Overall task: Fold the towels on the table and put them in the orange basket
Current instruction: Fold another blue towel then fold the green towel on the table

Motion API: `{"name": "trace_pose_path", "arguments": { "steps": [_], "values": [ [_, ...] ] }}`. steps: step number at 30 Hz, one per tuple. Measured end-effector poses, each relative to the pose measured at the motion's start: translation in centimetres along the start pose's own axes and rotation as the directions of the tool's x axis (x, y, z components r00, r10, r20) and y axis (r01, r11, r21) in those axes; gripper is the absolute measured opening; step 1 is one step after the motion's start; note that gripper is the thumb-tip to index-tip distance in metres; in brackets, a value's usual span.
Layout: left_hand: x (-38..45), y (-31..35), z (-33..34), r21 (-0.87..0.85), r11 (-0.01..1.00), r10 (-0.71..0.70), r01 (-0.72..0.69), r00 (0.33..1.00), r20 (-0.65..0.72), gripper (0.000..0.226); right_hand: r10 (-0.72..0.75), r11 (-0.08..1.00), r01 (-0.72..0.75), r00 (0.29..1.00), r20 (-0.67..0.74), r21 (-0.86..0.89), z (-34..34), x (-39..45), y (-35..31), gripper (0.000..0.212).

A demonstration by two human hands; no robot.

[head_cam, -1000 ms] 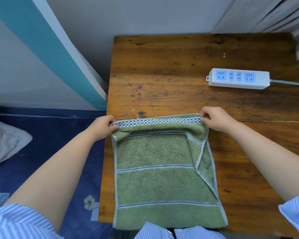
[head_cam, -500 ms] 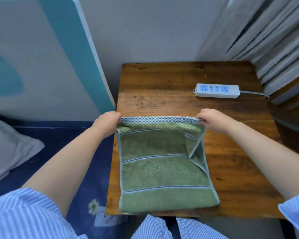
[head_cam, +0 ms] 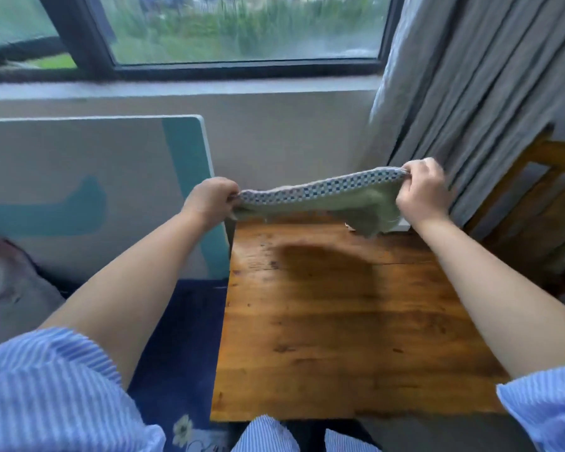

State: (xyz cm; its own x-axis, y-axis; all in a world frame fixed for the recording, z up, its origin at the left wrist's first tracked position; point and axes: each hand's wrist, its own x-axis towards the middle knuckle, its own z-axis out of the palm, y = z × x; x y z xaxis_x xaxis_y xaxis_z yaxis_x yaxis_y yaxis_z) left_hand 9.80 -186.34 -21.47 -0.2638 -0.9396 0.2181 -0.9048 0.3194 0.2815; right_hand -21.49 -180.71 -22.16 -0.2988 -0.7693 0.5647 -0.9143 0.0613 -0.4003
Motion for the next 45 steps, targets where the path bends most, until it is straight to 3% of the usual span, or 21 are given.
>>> {"name": "trace_pose_path", "arguments": {
  "steps": [1,2,5,7,8,10,12,15,20,22,27,32,35,38,40,43,45],
  "values": [
    [-0.2,0.1,-0.2,0.104,0.995,-0.002,-0.006,0.997,0.075,0.022,-0.041,0.996,0.045,0.997,0.060,-0.074,-0.6,-0.2,0.4,0.029],
    [-0.4,0.4,-0.5,0.126,0.992,-0.014,0.007,0.998,0.060,0.023,-0.067,0.993,0.072,0.996,0.060,-0.088,-1.2,-0.3,0.8,0.029],
    [0.0,1.7,-2.0,0.012,0.999,0.042,-0.040,0.961,-0.275,0.020,-0.050,0.999,0.047,0.979,-0.195,-0.021,-3.2,0.3,1.6,0.027],
    [0.4,2.4,-2.6,0.024,0.995,0.100,-0.098,0.923,-0.371,0.021,-0.017,1.000,0.020,0.959,-0.282,0.007,-4.1,0.4,2.0,0.025],
    [0.4,2.3,-2.5,0.064,0.993,0.117,-0.101,0.938,-0.325,0.022,-0.005,1.000,0.008,0.973,-0.230,0.011,-4.0,0.3,2.1,0.024],
    [0.7,2.5,-2.1,0.175,0.980,0.128,-0.099,0.979,-0.160,0.027,0.000,1.000,0.000,1.000,0.010,-0.024,-4.1,0.5,3.2,0.025],
    [0.7,2.7,-1.5,0.216,0.971,0.121,-0.099,0.989,-0.090,0.031,-0.026,0.997,0.037,0.985,0.169,-0.063,-4.0,0.3,4.5,0.024],
    [1.2,2.9,-1.0,0.240,0.968,0.090,-0.072,0.994,-0.066,0.033,-0.066,0.997,0.075,0.975,0.214,-0.036,-4.2,1.0,5.5,0.022],
    [2.5,3.1,-0.3,0.362,0.931,0.010,-0.046,0.995,0.101,0.022,-0.140,0.980,0.182,0.911,0.388,-0.074,-3.3,3.1,5.8,0.020],
    [3.0,3.7,0.1,0.362,0.932,-0.045,0.011,0.995,0.087,0.015,-0.131,0.982,0.174,0.913,0.386,-0.078,-2.4,3.9,5.5,0.021],
    [5.6,4.6,-0.2,0.177,0.946,-0.251,0.271,0.959,-0.129,0.020,-0.045,0.999,0.046,0.979,0.199,-0.004,-0.2,6.3,4.1,0.024],
    [6.4,3.0,-0.5,0.121,0.962,-0.207,0.245,0.942,-0.266,0.020,-0.111,0.993,0.105,0.988,0.107,0.063,1.1,6.7,4.0,0.022],
    [4.5,1.4,1.1,0.103,0.969,-0.186,0.223,0.939,-0.290,0.017,-0.179,0.983,0.172,0.973,0.144,0.063,2.3,4.5,4.8,0.018],
    [0.9,-0.2,4.2,0.124,0.980,-0.131,0.154,0.976,-0.174,0.012,-0.225,0.974,0.215,0.938,0.264,0.068,3.5,0.7,6.1,0.012],
    [-2.0,-1.3,6.4,0.200,0.977,-0.075,0.068,0.997,0.028,0.012,-0.267,0.962,0.266,0.875,0.404,0.060,4.2,-2.5,7.3,0.011],
    [-6.4,-2.4,9.8,0.328,0.941,-0.065,-0.079,0.911,0.408,0.016,-0.237,0.950,0.313,0.676,0.698,0.019,5.4,-7.9,8.9,0.011],
    [-8.8,-2.4,11.9,0.369,0.917,-0.081,-0.153,0.834,0.546,0.021,-0.184,0.945,0.326,0.564,0.805,-0.013,6.1,-11.5,9.8,0.013]
  ]
}}
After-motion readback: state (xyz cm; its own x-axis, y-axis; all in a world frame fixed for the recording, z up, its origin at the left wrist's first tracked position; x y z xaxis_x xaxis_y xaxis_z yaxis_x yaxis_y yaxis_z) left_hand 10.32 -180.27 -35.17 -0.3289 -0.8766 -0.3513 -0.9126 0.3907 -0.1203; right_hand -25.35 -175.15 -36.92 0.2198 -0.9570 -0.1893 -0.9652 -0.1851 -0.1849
